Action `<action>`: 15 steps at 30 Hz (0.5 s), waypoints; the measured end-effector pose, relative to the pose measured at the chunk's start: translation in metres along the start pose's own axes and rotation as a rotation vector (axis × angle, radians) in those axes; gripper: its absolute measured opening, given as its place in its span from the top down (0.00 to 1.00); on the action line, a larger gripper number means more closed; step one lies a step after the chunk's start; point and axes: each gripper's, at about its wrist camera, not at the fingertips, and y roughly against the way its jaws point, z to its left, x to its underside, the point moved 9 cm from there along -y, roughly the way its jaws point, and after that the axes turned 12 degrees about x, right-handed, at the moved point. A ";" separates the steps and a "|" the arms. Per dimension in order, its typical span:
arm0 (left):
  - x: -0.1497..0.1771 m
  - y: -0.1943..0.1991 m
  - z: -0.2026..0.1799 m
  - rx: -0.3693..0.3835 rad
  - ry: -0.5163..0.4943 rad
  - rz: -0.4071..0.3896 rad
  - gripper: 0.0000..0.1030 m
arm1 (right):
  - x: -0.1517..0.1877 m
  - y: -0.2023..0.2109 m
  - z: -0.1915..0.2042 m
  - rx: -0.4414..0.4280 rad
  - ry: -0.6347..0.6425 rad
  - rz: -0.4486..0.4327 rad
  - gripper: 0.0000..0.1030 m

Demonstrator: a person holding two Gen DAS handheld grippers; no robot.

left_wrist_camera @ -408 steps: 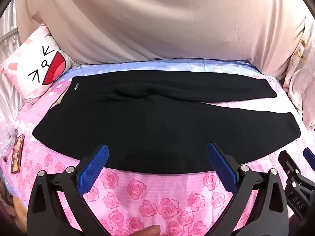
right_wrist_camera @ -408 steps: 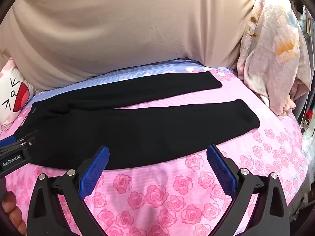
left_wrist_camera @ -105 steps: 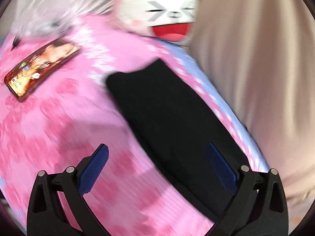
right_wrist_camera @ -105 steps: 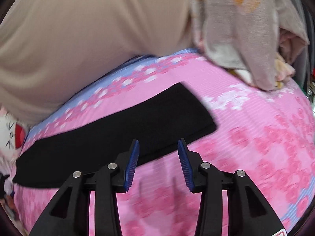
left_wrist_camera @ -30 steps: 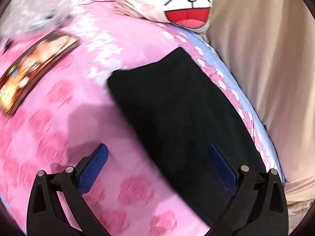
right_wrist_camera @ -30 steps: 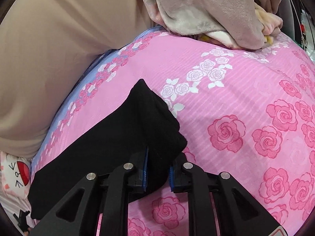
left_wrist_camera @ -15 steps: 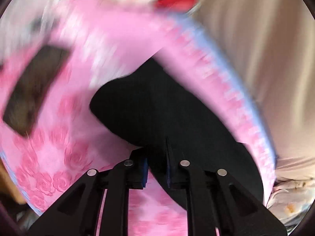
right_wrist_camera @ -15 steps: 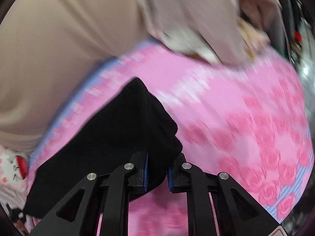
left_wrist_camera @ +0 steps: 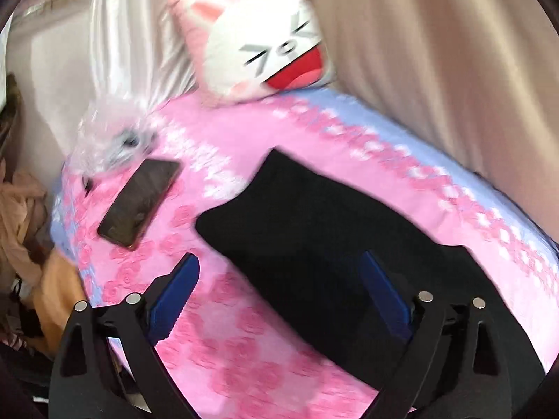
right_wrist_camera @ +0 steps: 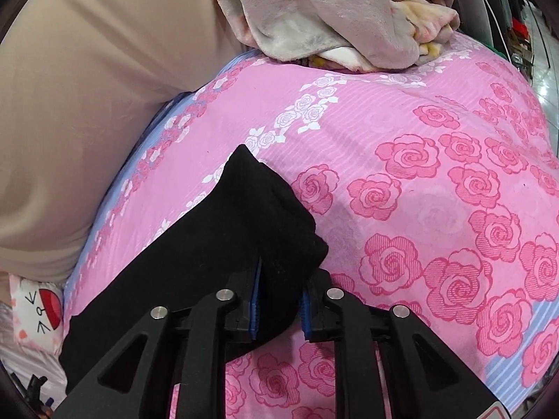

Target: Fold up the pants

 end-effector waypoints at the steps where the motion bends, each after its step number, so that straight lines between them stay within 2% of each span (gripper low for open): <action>1: -0.001 -0.004 -0.019 0.034 -0.020 -0.002 0.07 | 0.000 0.000 0.002 -0.013 -0.001 0.002 0.78; 3: 0.012 -0.018 -0.060 0.104 -0.087 0.039 0.06 | -0.001 0.002 0.004 -0.024 0.002 0.001 0.72; 5: 0.032 -0.039 -0.102 0.168 -0.178 0.110 0.06 | -0.002 0.003 0.008 -0.053 -0.008 0.000 0.60; 6: 0.041 -0.048 -0.120 0.185 -0.221 0.130 0.06 | -0.003 0.004 0.010 -0.064 -0.018 -0.003 0.54; 7: 0.050 -0.059 -0.137 0.188 -0.272 0.146 0.06 | -0.003 0.004 0.011 -0.067 -0.024 -0.007 0.53; 9: 0.063 -0.080 -0.160 0.171 -0.346 0.162 0.06 | -0.005 0.004 0.013 -0.044 -0.013 -0.026 0.57; 10: 0.068 -0.091 -0.168 0.159 -0.369 0.165 0.06 | -0.005 0.004 0.013 -0.028 -0.006 -0.032 0.67; 11: 0.070 -0.102 -0.173 0.133 -0.374 0.169 0.06 | -0.005 0.002 0.011 -0.016 -0.009 -0.028 0.72; 14: 0.080 -0.140 -0.163 0.104 -0.342 0.229 0.04 | -0.006 0.001 0.005 -0.040 -0.044 -0.021 0.74; 15: 0.076 -0.140 -0.161 0.128 -0.310 0.197 0.04 | -0.006 0.001 0.003 -0.046 -0.054 -0.021 0.75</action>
